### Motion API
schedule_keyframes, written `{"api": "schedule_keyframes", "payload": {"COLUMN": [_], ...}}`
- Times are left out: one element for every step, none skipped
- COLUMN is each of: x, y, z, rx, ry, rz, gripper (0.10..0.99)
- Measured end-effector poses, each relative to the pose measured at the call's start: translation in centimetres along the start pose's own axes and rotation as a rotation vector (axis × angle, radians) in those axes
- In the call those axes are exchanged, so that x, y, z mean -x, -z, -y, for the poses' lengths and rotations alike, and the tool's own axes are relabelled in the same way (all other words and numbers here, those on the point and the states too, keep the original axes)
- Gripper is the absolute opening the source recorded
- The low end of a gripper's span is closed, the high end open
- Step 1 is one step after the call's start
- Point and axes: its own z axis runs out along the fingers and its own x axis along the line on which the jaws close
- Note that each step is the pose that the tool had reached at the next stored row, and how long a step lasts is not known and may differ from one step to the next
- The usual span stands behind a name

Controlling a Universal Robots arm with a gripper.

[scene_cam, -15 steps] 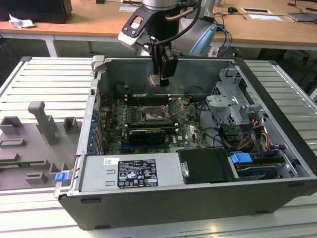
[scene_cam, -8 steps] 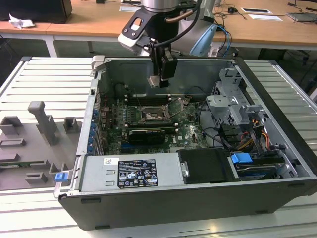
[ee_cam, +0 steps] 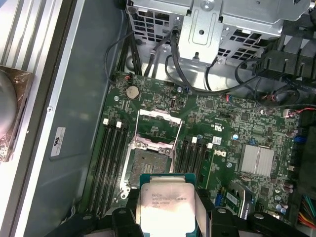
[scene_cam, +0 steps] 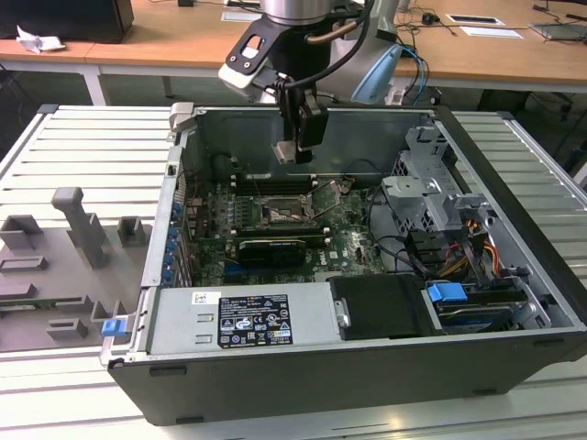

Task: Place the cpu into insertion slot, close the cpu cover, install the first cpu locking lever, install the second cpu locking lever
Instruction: 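Place the cpu into insertion slot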

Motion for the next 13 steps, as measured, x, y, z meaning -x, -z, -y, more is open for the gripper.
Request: {"api": "schedule_keyframes", "payload": {"x": [0.00, 0.00, 0.00, 0.00, 0.00, 0.00, 0.01, 0.01, 0.01, 0.01, 0.01, 0.01, 0.01], "y": [-0.07, -0.12, -0.15, -0.17, -0.23, -0.26, -0.30, -0.34, -0.38, -0.40, -0.47, -0.53, -0.61], "z": [0.01, 0.01, 0.01, 0.02, 0.02, 0.02, 0.03, 0.03, 0.03, 0.04, 0.04, 0.05, 0.05], "rx": [0.000, 0.000, 0.000, 0.000, -0.001, -0.001, -0.001, -0.001, -0.001, -0.001, -0.001, -0.001, -0.001], "ry": [0.000, -0.001, -0.001, -0.001, -0.002, -0.002, -0.002, -0.002, -0.003, -0.003, -0.004, -0.004, -0.005], "rz": [0.0000, 0.0000, 0.0000, 0.0000, 0.0000, 0.0000, 0.0000, 0.0000, 0.0000, 0.0000, 0.0000, 0.0001, 0.0002], "gripper": [0.529, 0.529, 0.529, 0.529, 0.529, 0.529, 0.529, 0.529, 0.529, 0.529, 0.529, 0.529, 0.529]}}
